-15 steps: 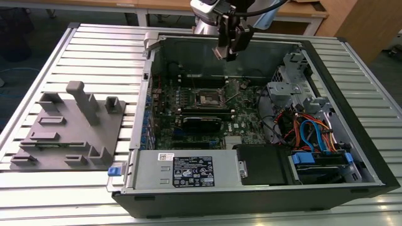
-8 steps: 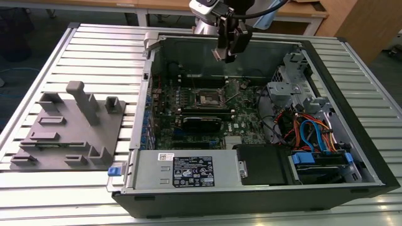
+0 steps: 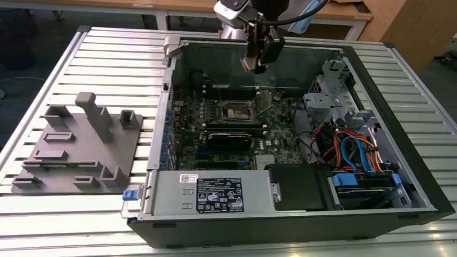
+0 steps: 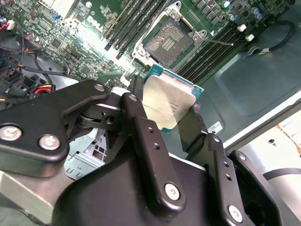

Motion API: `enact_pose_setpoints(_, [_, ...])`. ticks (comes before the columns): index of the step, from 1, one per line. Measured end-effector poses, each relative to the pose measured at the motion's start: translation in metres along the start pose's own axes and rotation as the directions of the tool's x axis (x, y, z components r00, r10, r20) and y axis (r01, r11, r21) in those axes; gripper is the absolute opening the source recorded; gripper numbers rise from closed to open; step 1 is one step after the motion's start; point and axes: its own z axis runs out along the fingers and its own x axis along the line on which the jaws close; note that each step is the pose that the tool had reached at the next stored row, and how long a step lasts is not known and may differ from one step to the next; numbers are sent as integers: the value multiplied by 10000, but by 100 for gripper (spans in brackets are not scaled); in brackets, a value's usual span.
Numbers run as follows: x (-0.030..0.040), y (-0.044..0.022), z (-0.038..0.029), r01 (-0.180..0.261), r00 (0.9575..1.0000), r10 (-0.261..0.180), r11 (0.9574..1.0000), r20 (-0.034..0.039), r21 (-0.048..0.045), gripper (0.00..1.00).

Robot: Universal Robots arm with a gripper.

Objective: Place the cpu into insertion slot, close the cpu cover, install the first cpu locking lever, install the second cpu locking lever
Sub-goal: 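Place the cpu into insertion slot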

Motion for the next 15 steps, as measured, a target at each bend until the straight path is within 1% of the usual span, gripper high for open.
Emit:
enact_pose_setpoints(9, [0, 0, 6, -19, 10000, 19, 10000, 1, 4, 54])
enact_pose_setpoints(15, [-2, -4, 55, -88, 10000, 88, 10000, 3, 6, 54])
